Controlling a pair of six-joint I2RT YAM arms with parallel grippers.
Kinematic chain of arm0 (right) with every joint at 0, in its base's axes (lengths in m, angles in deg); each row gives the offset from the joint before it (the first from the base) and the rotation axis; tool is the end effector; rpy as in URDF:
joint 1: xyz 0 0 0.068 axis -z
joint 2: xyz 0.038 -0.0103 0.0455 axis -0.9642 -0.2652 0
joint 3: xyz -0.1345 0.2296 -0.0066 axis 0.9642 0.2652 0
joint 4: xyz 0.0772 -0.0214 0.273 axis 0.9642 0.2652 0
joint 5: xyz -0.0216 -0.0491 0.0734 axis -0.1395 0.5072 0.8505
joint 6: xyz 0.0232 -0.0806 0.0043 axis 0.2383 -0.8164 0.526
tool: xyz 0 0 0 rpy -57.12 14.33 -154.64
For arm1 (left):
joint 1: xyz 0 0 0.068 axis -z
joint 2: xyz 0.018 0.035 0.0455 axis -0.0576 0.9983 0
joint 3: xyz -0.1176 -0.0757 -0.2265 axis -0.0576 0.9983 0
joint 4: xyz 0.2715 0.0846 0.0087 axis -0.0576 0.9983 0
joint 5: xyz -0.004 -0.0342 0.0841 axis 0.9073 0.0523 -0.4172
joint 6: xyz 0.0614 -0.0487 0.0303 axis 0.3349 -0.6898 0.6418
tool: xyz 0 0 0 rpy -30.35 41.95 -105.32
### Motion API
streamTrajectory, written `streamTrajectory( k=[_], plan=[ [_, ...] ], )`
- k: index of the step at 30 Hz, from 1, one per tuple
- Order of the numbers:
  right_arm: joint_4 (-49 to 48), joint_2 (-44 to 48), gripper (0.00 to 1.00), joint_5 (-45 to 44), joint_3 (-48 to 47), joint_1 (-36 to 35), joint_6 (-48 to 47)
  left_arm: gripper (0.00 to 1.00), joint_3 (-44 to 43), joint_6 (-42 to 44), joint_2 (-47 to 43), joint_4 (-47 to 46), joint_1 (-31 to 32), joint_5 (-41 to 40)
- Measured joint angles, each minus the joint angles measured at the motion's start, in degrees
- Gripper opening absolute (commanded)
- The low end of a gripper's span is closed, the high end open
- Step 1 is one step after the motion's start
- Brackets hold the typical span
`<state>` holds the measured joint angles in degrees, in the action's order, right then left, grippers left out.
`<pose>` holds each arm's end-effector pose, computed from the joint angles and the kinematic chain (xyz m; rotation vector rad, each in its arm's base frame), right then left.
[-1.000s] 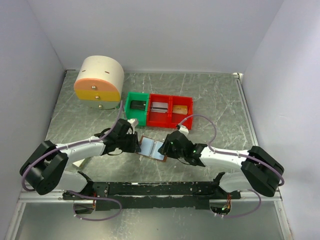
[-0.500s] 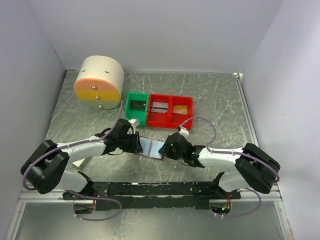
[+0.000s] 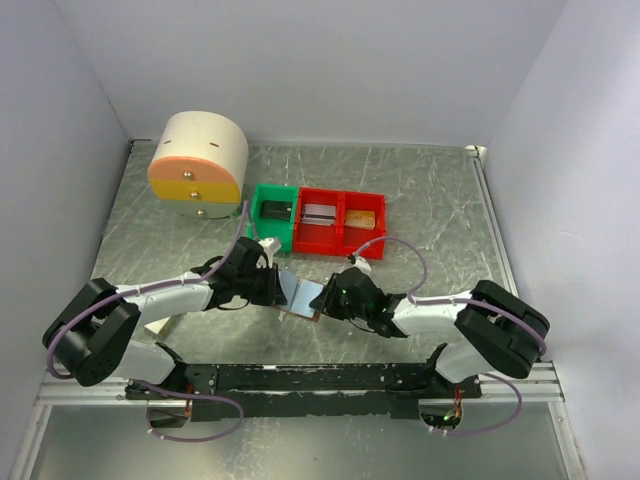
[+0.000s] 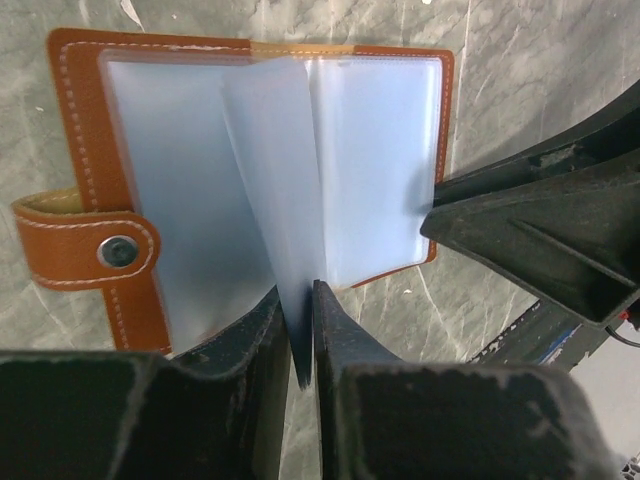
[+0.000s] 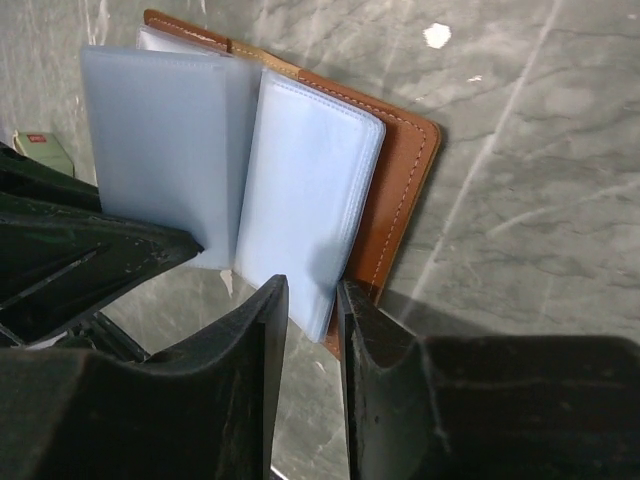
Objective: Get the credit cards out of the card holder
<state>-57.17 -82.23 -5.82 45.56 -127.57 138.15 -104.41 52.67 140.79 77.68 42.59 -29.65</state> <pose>0.1763 0.2228 0.0751 0.3198 2.4276 0.9508 0.2152 -0.2014 0.1004 0.2572 2.5744 -0.8602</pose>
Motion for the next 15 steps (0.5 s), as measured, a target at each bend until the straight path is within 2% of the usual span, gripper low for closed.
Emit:
streamTrajectory(
  k=[11, 12, 15],
  plan=[
    [-2.8, -2.5, 0.34, 1.2, -0.9, 0.2, 3.5, 0.16, 0.4, -2.5, -0.4, -0.1, 0.3, 0.0],
    [-4.2, -2.5, 0.34, 1.1, 0.1, 0.2, 4.7, 0.21, 0.6, -2.9, -0.5, -0.1, 0.3, 0.0],
    [-6.4, -2.0, 0.34, 0.5, 2.0, 0.3, 7.5, 0.43, 1.0, -4.0, -0.9, 0.6, 0.4, -0.8]
  ],
)
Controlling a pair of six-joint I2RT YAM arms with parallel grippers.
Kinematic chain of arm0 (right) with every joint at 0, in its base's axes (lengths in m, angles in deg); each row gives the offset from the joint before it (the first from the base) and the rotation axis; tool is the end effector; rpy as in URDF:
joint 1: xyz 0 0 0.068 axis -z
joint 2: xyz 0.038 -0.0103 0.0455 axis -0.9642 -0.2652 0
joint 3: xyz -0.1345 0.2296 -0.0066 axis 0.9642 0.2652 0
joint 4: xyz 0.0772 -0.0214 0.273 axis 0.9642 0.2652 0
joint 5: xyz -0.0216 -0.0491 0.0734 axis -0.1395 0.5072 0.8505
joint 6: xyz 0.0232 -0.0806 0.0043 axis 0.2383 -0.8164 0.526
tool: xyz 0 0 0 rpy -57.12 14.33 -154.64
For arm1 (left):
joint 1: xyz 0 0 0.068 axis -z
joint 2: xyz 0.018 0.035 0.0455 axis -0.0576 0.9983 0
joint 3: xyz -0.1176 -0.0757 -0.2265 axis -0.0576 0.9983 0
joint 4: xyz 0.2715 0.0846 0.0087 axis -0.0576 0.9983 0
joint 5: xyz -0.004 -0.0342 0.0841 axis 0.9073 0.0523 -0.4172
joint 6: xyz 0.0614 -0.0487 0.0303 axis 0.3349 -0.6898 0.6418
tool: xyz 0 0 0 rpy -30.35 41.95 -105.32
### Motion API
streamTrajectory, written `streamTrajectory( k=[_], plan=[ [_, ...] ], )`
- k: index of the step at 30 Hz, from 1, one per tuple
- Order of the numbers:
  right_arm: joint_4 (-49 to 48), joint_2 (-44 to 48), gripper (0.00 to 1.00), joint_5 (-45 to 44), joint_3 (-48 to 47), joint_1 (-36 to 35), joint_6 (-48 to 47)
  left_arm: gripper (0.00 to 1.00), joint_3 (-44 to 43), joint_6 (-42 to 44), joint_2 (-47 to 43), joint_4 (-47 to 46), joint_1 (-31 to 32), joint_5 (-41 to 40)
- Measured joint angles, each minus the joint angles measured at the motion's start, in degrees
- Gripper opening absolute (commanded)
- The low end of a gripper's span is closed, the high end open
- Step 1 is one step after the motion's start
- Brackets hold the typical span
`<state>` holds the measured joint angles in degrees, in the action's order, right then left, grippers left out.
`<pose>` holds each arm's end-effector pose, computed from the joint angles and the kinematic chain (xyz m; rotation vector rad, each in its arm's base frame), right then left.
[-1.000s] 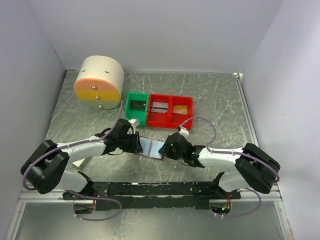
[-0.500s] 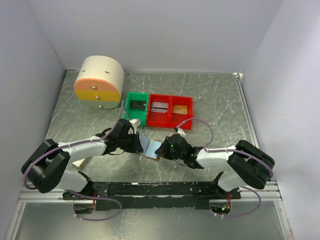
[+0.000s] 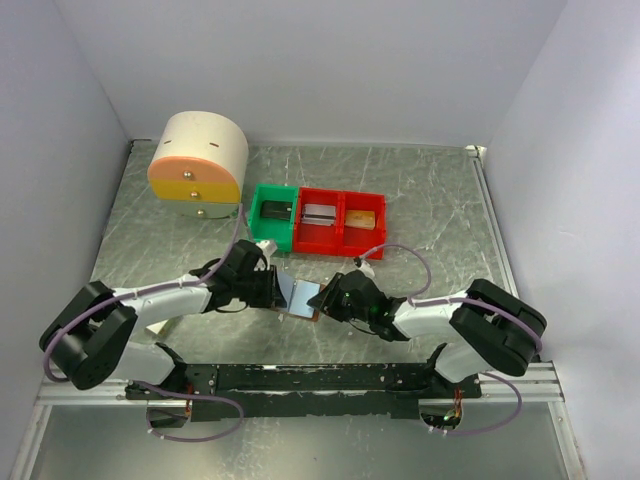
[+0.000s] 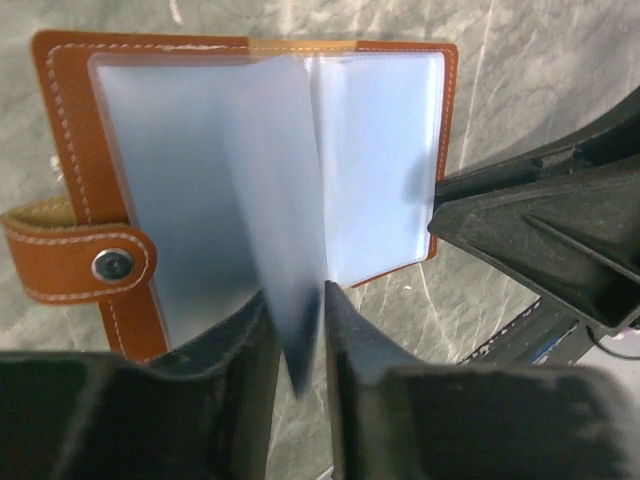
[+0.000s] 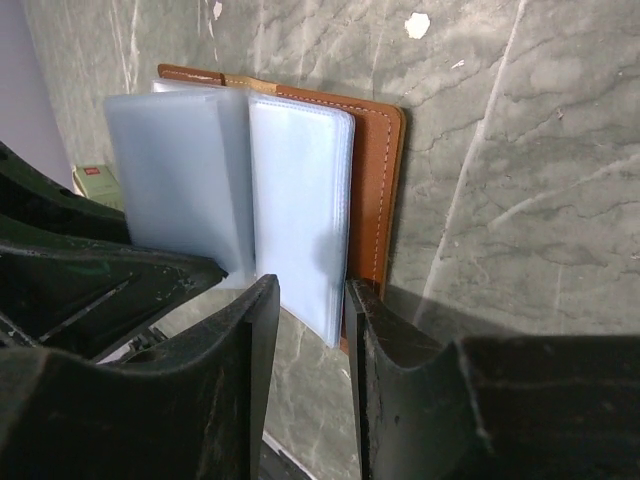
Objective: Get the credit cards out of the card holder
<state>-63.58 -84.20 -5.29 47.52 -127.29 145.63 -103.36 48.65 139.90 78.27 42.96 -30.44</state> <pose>0.1759 0.2212 0.0688 0.4799 2.3977 1.0547 0.2101 -0.1984 0.0976 0.1675 2.6077 -0.8641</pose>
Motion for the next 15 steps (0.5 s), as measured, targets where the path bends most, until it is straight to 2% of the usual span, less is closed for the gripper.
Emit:
streamTrajectory(
  k=[3, 6, 9, 11, 15],
  plan=[
    [0.5, 0.1, 0.34, -0.4, -0.1, 0.0, 0.7, 0.58, 0.0, -0.5, -1.4, 2.1, 0.1, -2.4],
    [1.1, 0.1, 0.32, -0.5, -0.5, 0.0, 0.7, 0.57, 0.0, -0.5, -4.3, 4.5, 0.2, -4.9],
    [1.0, 0.0, 0.31, -0.4, -0.5, 0.0, 0.8, 0.45, -0.1, -0.5, -7.1, 5.6, 0.2, -6.6],
    [0.9, -0.2, 0.31, -0.4, -0.5, 0.0, 0.7, 0.29, -0.1, -0.5, -7.8, 5.7, 0.2, -7.1],
    [0.0, -0.9, 0.31, 0.1, -0.7, 0.1, 0.3, 0.08, -0.2, -0.2, -5.2, 5.7, 0.2, -7.2]
  ],
)
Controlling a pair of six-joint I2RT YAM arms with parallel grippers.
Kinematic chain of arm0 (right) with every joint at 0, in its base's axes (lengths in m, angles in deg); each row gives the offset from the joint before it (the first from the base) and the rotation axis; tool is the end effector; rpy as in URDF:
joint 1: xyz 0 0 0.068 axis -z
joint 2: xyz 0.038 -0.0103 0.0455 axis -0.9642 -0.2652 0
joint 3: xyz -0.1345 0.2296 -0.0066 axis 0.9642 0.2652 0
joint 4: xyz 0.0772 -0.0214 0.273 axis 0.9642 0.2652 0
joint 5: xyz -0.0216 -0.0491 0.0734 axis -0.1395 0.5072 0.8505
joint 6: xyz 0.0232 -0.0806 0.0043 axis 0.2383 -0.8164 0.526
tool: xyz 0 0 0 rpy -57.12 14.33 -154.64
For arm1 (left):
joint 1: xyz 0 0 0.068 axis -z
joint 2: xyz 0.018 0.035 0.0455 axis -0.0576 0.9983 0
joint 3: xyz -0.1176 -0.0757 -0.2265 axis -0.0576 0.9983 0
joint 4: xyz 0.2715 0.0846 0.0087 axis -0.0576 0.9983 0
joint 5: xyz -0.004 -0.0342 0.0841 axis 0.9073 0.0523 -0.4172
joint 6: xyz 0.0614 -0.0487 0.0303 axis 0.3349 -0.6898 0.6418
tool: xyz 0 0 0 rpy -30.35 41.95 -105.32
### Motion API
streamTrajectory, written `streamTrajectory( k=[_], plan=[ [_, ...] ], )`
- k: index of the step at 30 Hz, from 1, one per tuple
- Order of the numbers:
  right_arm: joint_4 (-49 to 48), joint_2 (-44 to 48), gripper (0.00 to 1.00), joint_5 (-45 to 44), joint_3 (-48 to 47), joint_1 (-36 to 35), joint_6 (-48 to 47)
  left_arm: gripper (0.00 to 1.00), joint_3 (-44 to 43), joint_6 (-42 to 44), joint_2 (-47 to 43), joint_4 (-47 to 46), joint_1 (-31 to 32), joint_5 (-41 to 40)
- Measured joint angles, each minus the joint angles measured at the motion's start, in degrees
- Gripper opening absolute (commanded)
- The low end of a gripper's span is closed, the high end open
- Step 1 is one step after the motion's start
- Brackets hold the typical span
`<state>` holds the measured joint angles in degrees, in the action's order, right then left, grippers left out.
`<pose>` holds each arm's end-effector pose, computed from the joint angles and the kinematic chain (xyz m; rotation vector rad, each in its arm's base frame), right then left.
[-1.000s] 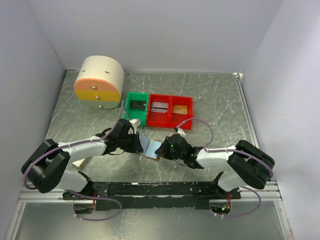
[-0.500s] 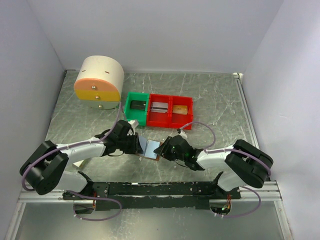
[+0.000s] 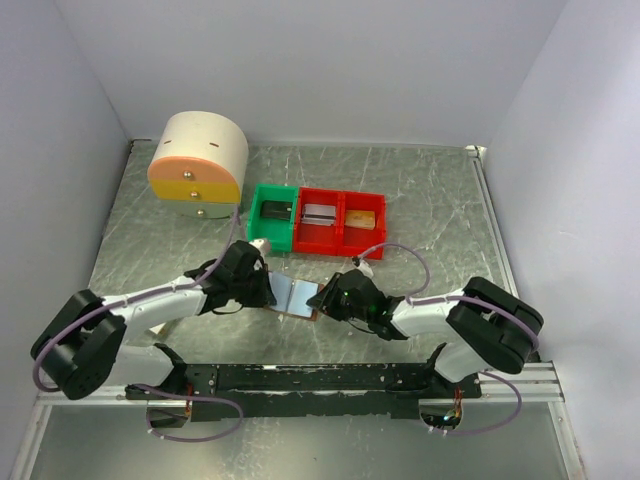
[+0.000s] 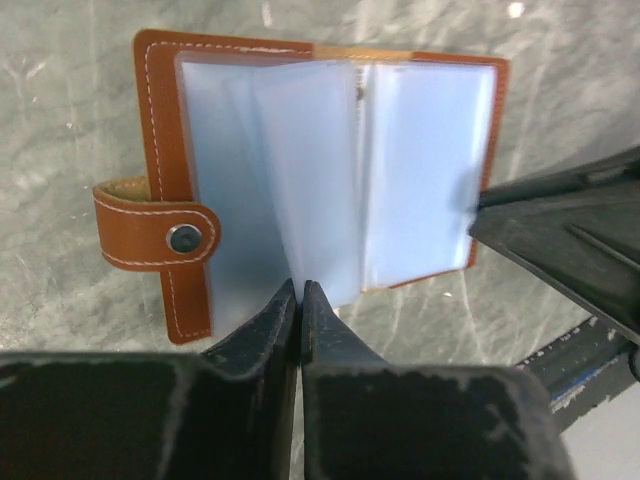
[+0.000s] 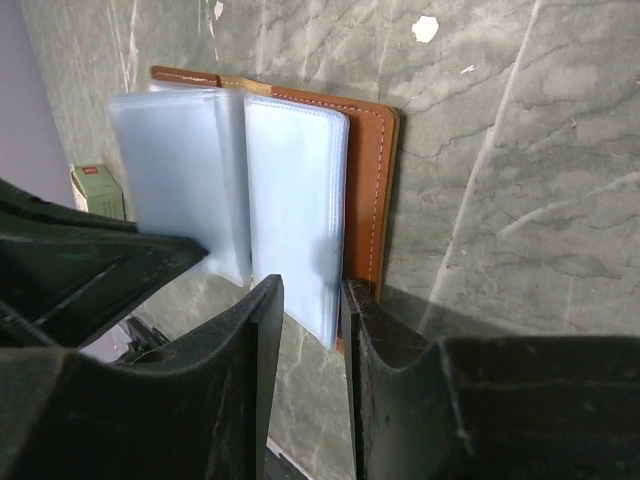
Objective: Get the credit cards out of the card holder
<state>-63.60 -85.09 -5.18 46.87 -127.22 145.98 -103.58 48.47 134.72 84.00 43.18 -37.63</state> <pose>0.1777 0.2232 0.0681 0.4884 2.4017 1.0545 0.2089 -0.1870 0.1119 0.1056 2.5786 -0.7234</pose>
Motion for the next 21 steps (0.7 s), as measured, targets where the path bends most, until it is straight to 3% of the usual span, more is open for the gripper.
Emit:
streamTrajectory(
  k=[9, 15, 21],
  plan=[
    [-1.7, -2.8, 0.27, 2.1, -2.1, 0.0, -1.4, 0.07, -0.4, 0.0, 4.4, 0.9, 0.2, -2.2],
    [-0.5, -5.0, 0.0, 2.9, -6.1, 0.0, -3.7, 0.07, -1.0, 0.1, 4.8, 1.2, 0.8, -2.9],
    [15.6, -5.5, 0.0, -2.6, -15.7, -1.0, -9.2, 0.07, -1.4, 0.2, 4.9, 1.4, 1.2, -4.6]
  ],
)
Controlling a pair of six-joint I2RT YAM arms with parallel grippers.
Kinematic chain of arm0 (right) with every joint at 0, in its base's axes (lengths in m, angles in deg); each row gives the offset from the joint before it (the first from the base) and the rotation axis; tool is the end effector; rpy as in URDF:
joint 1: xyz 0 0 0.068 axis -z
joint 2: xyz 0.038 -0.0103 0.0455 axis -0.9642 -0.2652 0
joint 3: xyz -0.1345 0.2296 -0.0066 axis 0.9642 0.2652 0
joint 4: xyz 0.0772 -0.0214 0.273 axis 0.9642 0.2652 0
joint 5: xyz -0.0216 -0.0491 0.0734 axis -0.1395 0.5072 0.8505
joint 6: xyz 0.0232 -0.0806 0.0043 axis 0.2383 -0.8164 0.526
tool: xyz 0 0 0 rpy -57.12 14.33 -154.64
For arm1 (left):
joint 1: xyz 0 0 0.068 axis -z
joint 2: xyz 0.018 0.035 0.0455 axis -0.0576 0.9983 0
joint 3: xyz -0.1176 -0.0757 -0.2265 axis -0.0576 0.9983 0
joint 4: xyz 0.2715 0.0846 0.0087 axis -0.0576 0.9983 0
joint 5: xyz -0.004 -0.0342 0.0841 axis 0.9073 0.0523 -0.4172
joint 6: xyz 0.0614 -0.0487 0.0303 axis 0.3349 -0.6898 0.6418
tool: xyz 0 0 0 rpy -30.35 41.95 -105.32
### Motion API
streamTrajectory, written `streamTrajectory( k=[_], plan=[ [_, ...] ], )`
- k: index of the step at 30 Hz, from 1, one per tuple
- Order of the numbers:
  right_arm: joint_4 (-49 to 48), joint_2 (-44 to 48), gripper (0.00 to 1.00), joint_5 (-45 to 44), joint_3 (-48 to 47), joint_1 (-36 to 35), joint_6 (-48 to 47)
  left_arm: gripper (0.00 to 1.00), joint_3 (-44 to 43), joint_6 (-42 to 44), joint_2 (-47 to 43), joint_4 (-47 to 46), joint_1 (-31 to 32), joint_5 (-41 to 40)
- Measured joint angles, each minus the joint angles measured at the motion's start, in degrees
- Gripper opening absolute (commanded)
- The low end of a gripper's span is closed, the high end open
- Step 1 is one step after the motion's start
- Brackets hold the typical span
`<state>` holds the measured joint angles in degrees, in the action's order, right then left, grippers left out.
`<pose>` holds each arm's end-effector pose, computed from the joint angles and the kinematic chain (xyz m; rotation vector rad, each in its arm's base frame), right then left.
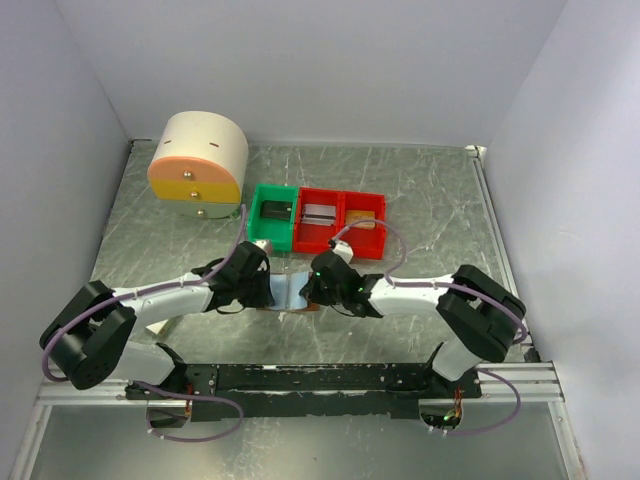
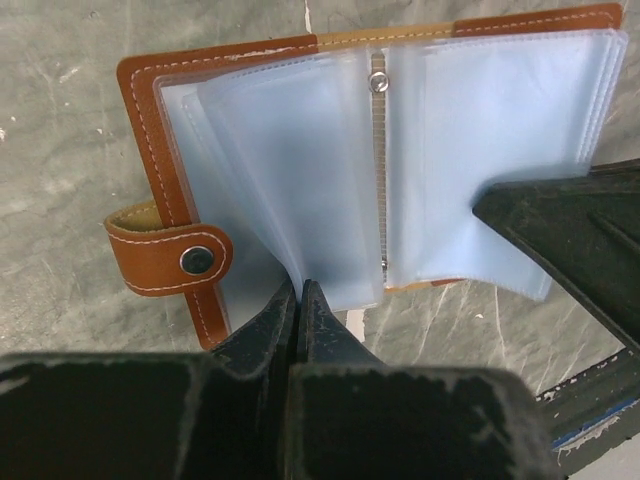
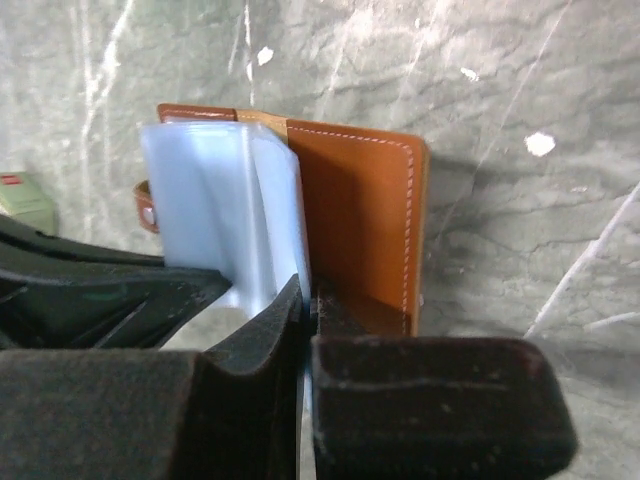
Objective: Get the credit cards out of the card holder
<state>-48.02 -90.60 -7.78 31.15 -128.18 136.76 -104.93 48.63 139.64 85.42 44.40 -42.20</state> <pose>0.2068 0.2649 0.0937 0.2954 2.4557 0.8639 0.2107 -0.1888 0.0945 0.0979 2.6359 -0.5826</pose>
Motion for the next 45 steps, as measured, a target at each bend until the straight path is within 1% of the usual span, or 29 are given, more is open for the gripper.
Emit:
streamTrajectory(
  k=[5, 7, 11, 15, 16, 17, 21, 22, 23, 26, 28, 35, 38, 41, 43, 45],
  plan=[
    [14.6, -4.5, 0.0, -7.9, -9.0, -2.7, -4.3, 0.07, -0.4, 0.0, 0.0, 0.2, 0.1, -0.6],
    [18.6, -6.4, 0.0, -11.0, -11.9, -4.0, -5.2, 0.07, -0.6, 0.0, -0.1, 0.2, 0.5, -0.7],
    [24.2, -8.0, 0.0, -14.9, -15.4, -5.4, -6.2, 0.07, -0.6, -0.1, -0.9, 0.1, 1.3, -0.7],
    [26.3, -7.8, 0.0, -15.6, -15.9, -5.8, -7.2, 0.07, -0.6, -0.7, -2.3, -0.1, 2.7, -0.1],
    [26.5, -7.4, 0.0, -15.4, -15.6, -5.9, -7.5, 0.09, -0.6, -1.0, -3.0, 0.0, 3.3, 0.1],
    [26.5, -6.6, 0.02, -15.0, -15.0, -6.0, -7.8, 0.15, -0.5, -1.3, -3.8, 0.0, 3.8, 0.2],
    [25.9, -1.2, 0.22, -12.8, -10.0, -6.2, -8.6, 0.49, 0.6, -2.9, -8.0, 1.0, 6.0, 0.3],
    [26.1, 0.3, 0.28, -12.7, -8.7, -6.1, -8.9, 0.55, 0.8, -3.3, -9.2, 2.0, 6.4, 0.0],
    [26.4, 1.5, 0.32, -12.6, -7.8, -5.9, -9.1, 0.61, 0.8, -3.7, -10.3, 3.2, 6.6, -0.4],
    [28.1, 5.9, 0.47, -12.7, -6.6, -5.2, -10.5, 0.72, 0.5, -4.6, -13.2, 7.3, 6.9, -3.4],
    [28.7, 9.3, 0.55, -12.8, -6.7, -3.9, -11.8, 0.85, -0.3, -4.7, -14.7, 10.6, 6.8, -5.8],
    [31.7, 19.6, 0.62, -15.6, -8.7, 1.5, -17.3, 0.98, -5.9, -4.7, -23.1, 19.5, 6.9, -14.1],
    [30.9, 24.4, 0.67, -17.4, -8.7, 1.9, -21.8, 0.98, -8.9, -4.6, -27.4, 22.4, 6.9, -18.7],
    [26.8, 30.1, 0.73, -18.8, -8.3, 2.1, -27.9, 0.99, -13.2, -3.5, -30.3, 25.7, 6.9, -24.3],
    [23.1, 34.0, 0.83, -19.9, -7.2, 2.1, -32.0, 0.99, -16.2, -2.6, -31.0, 27.6, 6.9, -28.0],
    [19.4, 38.4, 0.89, -22.1, -5.7, 2.1, -36.2, 1.0, -18.8, -1.9, -31.3, 29.4, 6.9, -31.9]
  ],
)
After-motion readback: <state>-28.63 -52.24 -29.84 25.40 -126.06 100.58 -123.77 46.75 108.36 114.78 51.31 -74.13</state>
